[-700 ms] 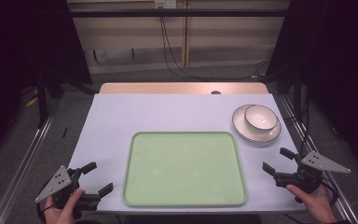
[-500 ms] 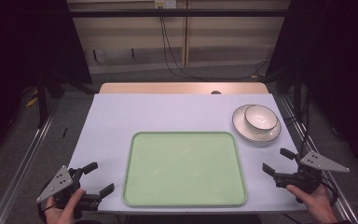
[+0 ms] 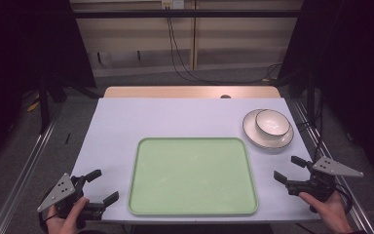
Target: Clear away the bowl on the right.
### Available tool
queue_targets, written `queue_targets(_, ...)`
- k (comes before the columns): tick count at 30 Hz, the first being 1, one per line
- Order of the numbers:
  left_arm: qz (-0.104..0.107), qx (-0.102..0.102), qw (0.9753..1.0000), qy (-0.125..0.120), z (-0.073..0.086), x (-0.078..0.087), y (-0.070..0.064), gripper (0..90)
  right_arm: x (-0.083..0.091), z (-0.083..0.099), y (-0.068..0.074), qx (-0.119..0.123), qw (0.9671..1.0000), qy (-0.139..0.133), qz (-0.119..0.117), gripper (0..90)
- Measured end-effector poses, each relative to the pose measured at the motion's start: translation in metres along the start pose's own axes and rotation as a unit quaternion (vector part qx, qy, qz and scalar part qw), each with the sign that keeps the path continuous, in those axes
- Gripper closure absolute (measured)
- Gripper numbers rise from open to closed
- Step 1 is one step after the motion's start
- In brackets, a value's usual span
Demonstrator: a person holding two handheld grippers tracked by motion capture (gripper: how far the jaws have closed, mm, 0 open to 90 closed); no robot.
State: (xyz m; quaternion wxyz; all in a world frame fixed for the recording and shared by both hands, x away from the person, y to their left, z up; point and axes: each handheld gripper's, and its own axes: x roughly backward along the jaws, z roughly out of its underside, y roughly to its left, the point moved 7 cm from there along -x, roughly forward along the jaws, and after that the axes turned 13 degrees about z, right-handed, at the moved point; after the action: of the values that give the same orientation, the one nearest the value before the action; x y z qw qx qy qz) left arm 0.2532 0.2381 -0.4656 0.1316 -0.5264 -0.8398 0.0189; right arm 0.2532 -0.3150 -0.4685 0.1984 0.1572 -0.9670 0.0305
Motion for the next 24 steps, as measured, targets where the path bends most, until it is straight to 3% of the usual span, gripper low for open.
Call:
queue_targets(3, 0.000, 0.001, 1.0000, -0.001, 0.000, 0.000, 0.000, 1.3, -0.003, -0.001, -0.002, -0.006, 1.0000, 0.006, 0.004, 10.7)
queue_targets(8, -0.001, 0.003, 1.0000, -0.003, 0.000, -0.001, 0.000, 1.3, -0.009, -0.004, -0.008, 0.004, 0.9999, 0.015, 0.007, 11.7)
queue_targets(12, -0.002, 0.001, 1.0000, 0.000, 0.000, 0.000, 0.000, 1.3, -0.011, -0.008, -0.012, 0.025, 0.9996, 0.012, 0.001, 16.4)
queue_targets(18, 0.000, 0.001, 1.0000, 0.002, 0.000, -0.001, 0.000, 1.3, -0.015, -0.009, -0.021, 0.027, 0.9994, 0.021, 0.005, 19.9)
queue_targets(24, 0.000, -0.001, 1.0000, 0.003, 0.000, 0.000, 0.001, 1.3, -0.020, -0.010, -0.028, 0.015, 0.9985, 0.052, -0.004, 19.9)
